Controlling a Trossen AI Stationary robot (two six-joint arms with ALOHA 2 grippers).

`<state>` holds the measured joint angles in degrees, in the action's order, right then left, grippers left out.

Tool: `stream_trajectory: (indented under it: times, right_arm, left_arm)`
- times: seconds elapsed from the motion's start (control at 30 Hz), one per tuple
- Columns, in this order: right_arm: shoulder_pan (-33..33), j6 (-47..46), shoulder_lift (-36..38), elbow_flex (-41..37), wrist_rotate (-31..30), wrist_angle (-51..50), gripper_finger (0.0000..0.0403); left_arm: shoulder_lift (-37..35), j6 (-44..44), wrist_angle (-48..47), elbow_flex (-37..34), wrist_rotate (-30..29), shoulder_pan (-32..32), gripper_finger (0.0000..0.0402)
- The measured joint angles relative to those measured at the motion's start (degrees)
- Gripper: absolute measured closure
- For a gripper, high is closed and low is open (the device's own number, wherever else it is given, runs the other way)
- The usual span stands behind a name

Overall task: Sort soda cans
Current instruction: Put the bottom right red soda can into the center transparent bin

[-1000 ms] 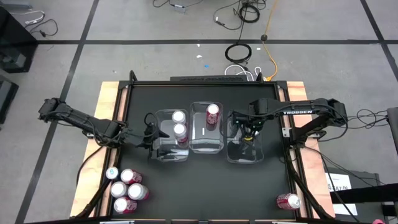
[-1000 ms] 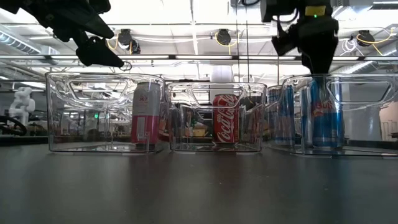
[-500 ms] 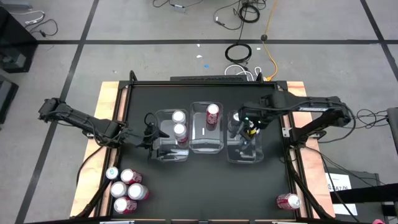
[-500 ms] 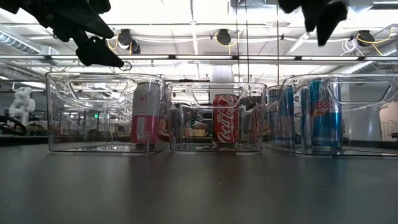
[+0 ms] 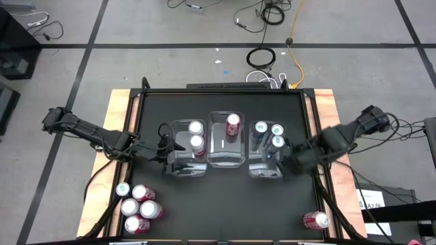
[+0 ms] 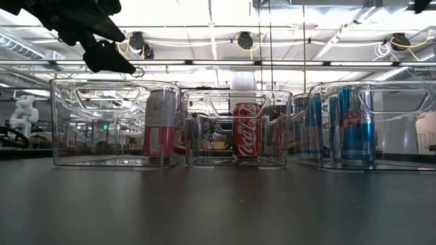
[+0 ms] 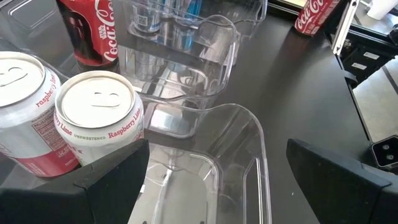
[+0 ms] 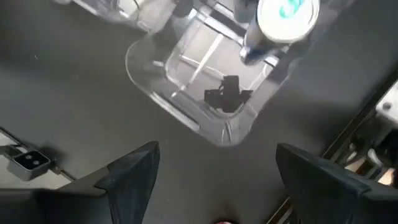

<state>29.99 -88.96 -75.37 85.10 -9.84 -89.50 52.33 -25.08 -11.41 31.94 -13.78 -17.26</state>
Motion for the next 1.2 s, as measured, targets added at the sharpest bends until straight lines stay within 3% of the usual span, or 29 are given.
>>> stream_trajectory:
  times: [0.2,0.4,0.57,0.9,1.2]
  right_arm:
    - [9.5,-12.0,0.0,-4.9,0.0,0.2,0.0089]
    - [17.5,-19.7,-0.1,-8.7,5.2,1.9,0.009]
    - [22.3,-19.6,-1.4,-9.6,6.0,5.3,0.009]
    - [28.0,-16.0,-8.8,-9.7,14.5,9.4,0.009]
    - [32.6,-9.8,-11.5,-9.7,16.1,15.3,0.009]
  left_arm:
    - [0.0,0.3,0.0,0.0,0.0,0.0,0.0015]
    - [0.0,0.3,0.0,0.0,0.0,0.0,0.0015]
    - [0.0,0.3,0.0,0.0,0.0,0.0,0.0015]
    - [0.0,-0.1,0.0,0.0,-0.3,0.0,0.0015]
    - [0.0,-0.1,0.0,0.0,-0.3,0.0,0.0015]
